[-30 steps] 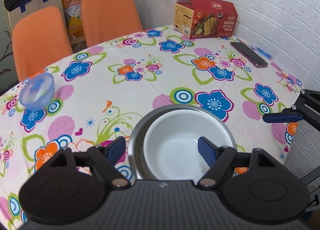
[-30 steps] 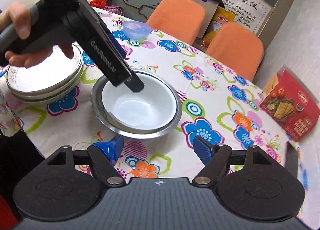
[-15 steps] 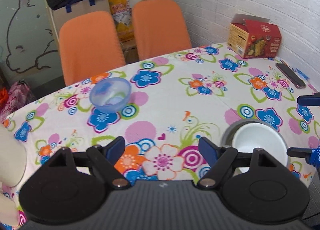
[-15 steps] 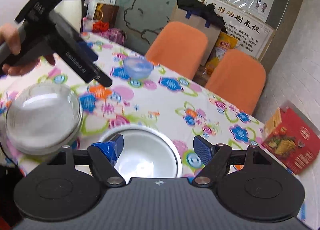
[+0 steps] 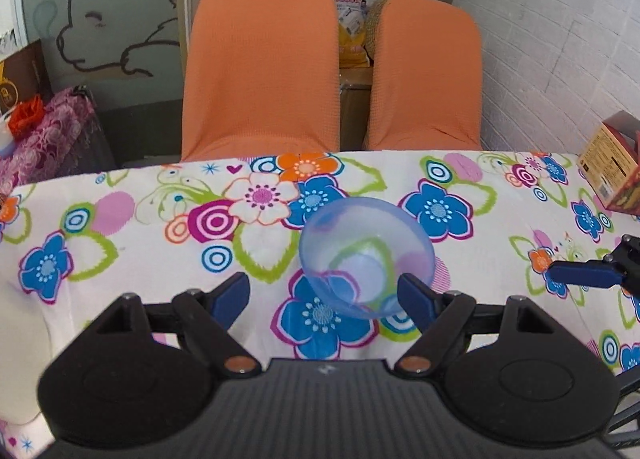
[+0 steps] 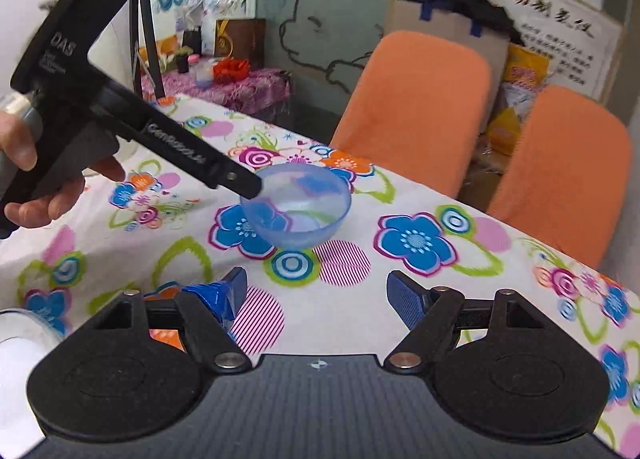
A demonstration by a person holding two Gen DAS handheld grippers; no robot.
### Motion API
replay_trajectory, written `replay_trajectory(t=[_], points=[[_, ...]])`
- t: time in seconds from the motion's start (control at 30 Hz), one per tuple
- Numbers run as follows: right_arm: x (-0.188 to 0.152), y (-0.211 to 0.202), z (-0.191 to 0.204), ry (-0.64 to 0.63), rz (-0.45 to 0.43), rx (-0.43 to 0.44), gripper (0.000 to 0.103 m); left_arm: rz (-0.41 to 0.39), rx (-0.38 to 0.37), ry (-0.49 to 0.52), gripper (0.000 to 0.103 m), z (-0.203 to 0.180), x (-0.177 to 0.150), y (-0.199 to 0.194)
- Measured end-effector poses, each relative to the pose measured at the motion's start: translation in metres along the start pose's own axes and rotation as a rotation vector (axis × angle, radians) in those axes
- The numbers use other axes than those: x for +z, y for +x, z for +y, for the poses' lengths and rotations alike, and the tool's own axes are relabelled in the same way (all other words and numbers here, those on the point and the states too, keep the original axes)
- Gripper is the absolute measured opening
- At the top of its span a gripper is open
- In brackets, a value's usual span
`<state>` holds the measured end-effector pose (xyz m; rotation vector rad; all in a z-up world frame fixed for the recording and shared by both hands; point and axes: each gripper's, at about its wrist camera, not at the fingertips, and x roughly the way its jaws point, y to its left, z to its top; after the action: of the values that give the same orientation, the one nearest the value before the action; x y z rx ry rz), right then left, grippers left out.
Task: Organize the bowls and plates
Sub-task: 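Reach and close the left gripper on the translucent blue bowl rim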
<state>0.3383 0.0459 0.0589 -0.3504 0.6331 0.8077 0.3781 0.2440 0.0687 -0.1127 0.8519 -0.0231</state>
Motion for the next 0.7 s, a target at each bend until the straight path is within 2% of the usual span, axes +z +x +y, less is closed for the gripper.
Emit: replay_trajectory(t=[0.2,0.5,0.53,0.63,0.7], points=[[0.013,0.059,-0.001,-0.064,0.072,0.041,0.063,0.040,0.000,0.009,0.080,0.006,0.018,0.052],[0.017,0.082,0.005,-0.072,0.049,0.078,0.063,0.038,-0.048,0.029,0.079,0.004,0.021,0.083],[0.016,0.081,0.005,-0.069,0.030,0.081,0.063,0.040,-0.051,0.034,0.073,0.003,0.019,0.085],[0.022,0.074,0.006,-0.051,-0.031,0.069,0.062,0.041,-0.053,0.069,0.042,-0.002,0.017,0.082],[0.026,0.065,0.010,-0.063,-0.050,0.061,0.062,0.012,-0.032,0.089,0.043,-0.006,0.019,0.070]])
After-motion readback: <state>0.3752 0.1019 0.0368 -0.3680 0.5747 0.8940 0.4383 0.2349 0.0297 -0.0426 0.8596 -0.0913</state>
